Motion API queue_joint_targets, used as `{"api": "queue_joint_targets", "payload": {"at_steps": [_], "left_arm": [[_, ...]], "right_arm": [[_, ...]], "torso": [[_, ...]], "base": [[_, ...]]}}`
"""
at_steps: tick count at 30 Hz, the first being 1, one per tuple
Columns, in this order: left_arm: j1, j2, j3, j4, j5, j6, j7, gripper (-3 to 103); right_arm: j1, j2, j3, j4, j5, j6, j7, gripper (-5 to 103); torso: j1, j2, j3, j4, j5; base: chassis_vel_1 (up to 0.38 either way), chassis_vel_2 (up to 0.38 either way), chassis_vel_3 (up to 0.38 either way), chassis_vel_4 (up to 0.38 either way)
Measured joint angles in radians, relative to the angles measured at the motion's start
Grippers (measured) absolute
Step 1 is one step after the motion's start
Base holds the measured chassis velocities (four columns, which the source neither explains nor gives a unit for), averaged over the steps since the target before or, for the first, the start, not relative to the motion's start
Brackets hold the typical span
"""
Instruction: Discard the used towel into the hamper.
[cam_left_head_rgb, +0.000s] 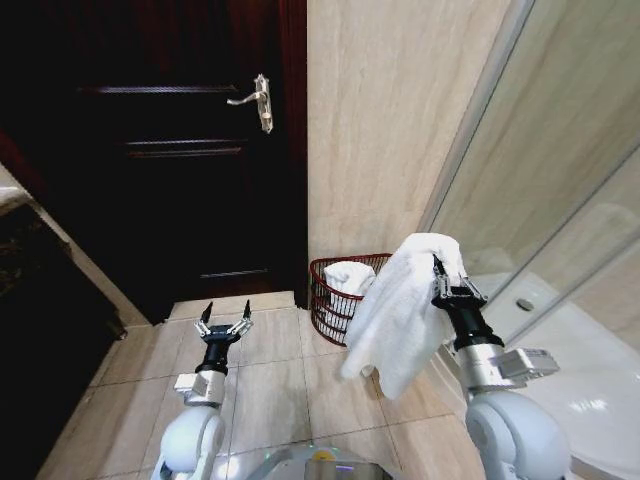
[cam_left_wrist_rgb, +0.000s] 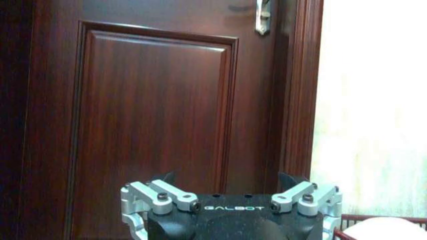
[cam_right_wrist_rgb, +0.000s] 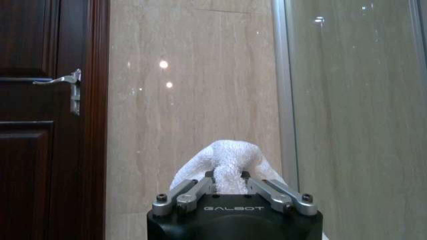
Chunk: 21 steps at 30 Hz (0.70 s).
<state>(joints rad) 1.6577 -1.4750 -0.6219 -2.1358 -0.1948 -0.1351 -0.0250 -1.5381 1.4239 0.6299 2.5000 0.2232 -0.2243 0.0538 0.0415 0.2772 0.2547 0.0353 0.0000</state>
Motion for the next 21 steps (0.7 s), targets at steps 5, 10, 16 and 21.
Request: {"api": "queue_joint_targets", "payload": {"at_steps": [5, 10, 16, 21], "left_arm": [[-0.003, 0.001, -0.001, -0.012, 0.000, 0.010, 0.000, 100], [-0.005, 0.001, -0.001, -0.017, 0.001, 0.016, -0.001, 100], [-0.006, 0.001, -0.002, -0.017, 0.003, 0.019, -0.004, 100], [-0.012, 0.002, -0.002, -0.013, 0.003, 0.019, -0.007, 100]], "right_arm": [[0.000, -0.005, 0.001, 0.000, 0.000, 0.000, 0.000, 12], [-0.001, -0.005, 0.001, 0.000, 0.002, 0.001, 0.001, 12], [-0.004, 0.000, -0.005, 0.000, 0.005, 0.001, 0.005, 12], [-0.004, 0.004, -0.008, 0.000, 0.003, 0.001, 0.004, 12]], "torso": [[0.006, 0.021, 0.014, 0.0000, 0.0000], [0.011, 0.038, 0.027, 0.0000, 0.0000], [0.020, 0.064, 0.045, 0.0000, 0.0000], [0.027, 0.084, 0.058, 0.0000, 0.0000]], "base": [[0.000, 0.000, 0.000, 0.000], [0.000, 0.000, 0.000, 0.000], [0.000, 0.000, 0.000, 0.000], [0.000, 0.000, 0.000, 0.000]]}}
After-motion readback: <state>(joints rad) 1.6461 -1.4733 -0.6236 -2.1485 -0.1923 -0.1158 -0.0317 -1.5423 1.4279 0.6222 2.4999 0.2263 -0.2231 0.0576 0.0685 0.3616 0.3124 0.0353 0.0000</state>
